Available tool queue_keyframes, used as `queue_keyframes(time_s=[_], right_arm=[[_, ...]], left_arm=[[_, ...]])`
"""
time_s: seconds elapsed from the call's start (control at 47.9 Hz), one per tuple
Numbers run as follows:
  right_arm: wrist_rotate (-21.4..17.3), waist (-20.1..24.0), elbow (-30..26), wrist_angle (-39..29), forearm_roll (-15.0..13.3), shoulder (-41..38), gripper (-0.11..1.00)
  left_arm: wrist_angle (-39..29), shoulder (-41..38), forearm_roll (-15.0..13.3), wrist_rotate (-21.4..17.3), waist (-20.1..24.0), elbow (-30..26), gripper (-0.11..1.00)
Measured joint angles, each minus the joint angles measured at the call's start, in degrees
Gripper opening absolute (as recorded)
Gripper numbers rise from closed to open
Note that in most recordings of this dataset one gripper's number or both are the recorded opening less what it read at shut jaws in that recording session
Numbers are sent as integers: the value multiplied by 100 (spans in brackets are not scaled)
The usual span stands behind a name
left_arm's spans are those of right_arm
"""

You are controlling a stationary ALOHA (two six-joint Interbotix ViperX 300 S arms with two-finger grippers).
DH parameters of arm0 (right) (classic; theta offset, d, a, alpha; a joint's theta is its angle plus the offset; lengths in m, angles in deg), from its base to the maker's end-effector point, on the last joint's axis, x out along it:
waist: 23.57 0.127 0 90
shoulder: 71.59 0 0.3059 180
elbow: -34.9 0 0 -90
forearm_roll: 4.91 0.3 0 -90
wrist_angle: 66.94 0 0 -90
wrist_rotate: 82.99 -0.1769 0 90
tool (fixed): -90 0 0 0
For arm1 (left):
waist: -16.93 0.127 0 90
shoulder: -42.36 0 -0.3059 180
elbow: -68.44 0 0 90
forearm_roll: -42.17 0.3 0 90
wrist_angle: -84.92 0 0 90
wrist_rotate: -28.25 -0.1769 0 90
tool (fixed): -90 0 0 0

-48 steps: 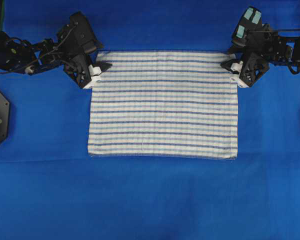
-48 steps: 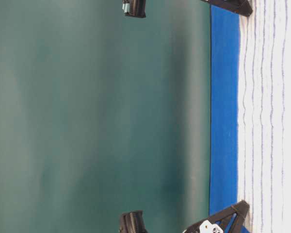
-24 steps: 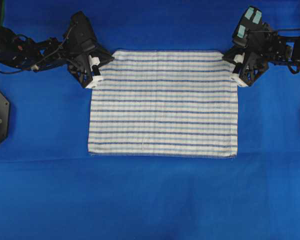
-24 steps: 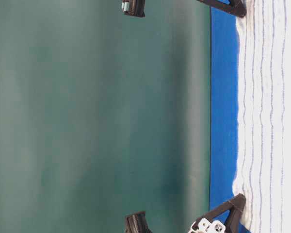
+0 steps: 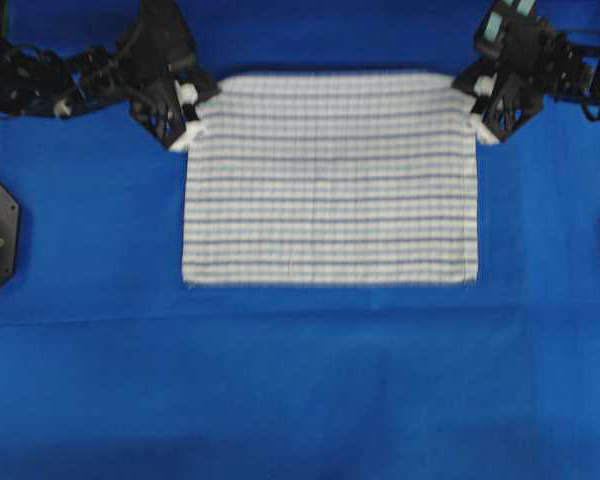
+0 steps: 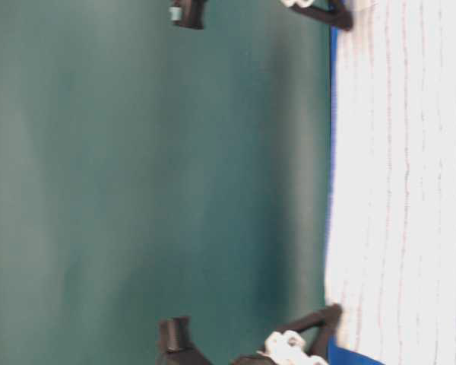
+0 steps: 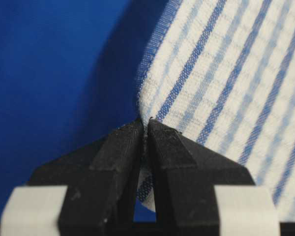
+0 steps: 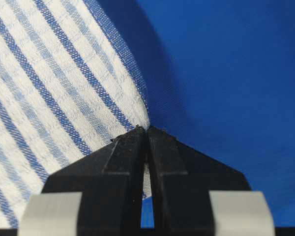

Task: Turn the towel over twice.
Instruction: 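Lift the held towel edge up and back with both grippers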

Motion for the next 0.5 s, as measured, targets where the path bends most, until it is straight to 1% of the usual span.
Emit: queue_keyframes(time_s=[0.146, 0.397, 0.501], right_arm=[[246, -202, -290, -404, -18, 360, 2], [615, -387, -861, -1046, -35, 1037, 2], [756, -396, -1072, -1310, -35, 1318, 2]], left_arm=[[-369, 448, -9, -53, 229, -255, 3], [-826, 1116, -9, -615, 536, -615, 3], [-940, 1327, 0, -668, 615, -756, 3]])
